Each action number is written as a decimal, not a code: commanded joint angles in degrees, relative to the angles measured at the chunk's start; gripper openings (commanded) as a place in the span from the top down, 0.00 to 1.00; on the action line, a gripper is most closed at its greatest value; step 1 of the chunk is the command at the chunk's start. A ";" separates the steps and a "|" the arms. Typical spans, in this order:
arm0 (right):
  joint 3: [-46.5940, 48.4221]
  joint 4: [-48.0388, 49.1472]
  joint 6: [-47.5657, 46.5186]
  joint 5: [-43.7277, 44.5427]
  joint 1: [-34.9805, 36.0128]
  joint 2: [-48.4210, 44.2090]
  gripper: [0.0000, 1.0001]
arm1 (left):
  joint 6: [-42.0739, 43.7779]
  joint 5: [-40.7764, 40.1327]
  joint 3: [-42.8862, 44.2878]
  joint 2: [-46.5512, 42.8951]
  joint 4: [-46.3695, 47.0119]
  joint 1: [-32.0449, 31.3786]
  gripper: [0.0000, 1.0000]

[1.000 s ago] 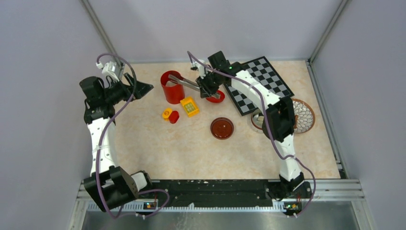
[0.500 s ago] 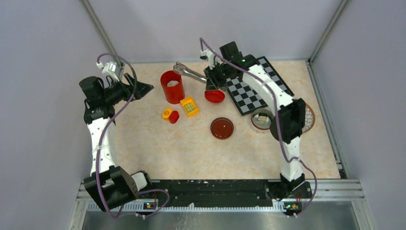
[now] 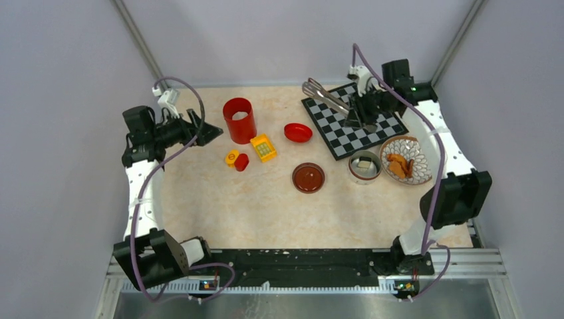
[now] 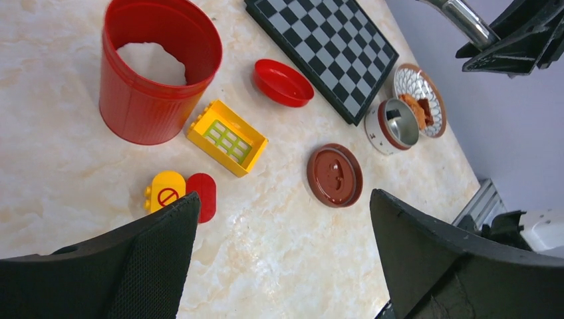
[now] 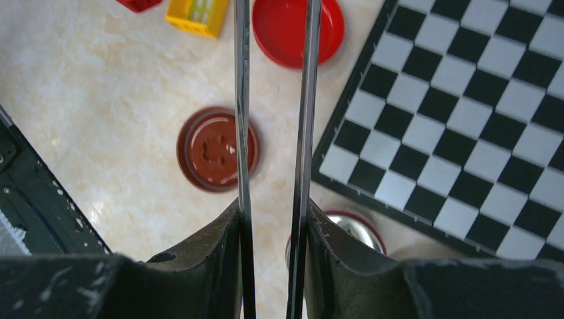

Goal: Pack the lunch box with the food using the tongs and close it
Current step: Place the fake food in the packing box, then pick up the fake food from the plate.

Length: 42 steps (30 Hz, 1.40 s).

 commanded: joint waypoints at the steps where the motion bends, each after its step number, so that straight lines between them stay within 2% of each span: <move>1: -6.20 -5.73 -6.51 -1.66 -6.56 -7.80 0.68 | 7.04 -1.95 2.20 0.15 -3.90 -2.73 0.01; 12: -22.28 -19.51 -21.98 -1.53 -28.82 -23.27 0.68 | 6.37 -2.88 2.34 -0.40 -2.97 -5.51 0.01; 20: -31.83 -25.64 -35.92 1.07 -45.51 -26.23 0.68 | 5.92 -2.52 2.17 -0.55 -2.33 -5.92 0.01; 27: -33.26 -30.09 -46.15 4.22 -57.58 -25.71 0.68 | 5.70 -1.83 1.99 -1.08 -2.18 -5.93 0.01; 30: -34.04 -30.59 -48.03 5.49 -60.10 -25.05 0.67 | 5.16 -1.48 1.76 -1.43 -1.82 -5.93 0.01; 42: -37.32 -26.08 -46.48 7.72 -60.25 -23.27 0.63 | 4.45 -1.13 1.21 -1.56 -0.90 -5.93 0.01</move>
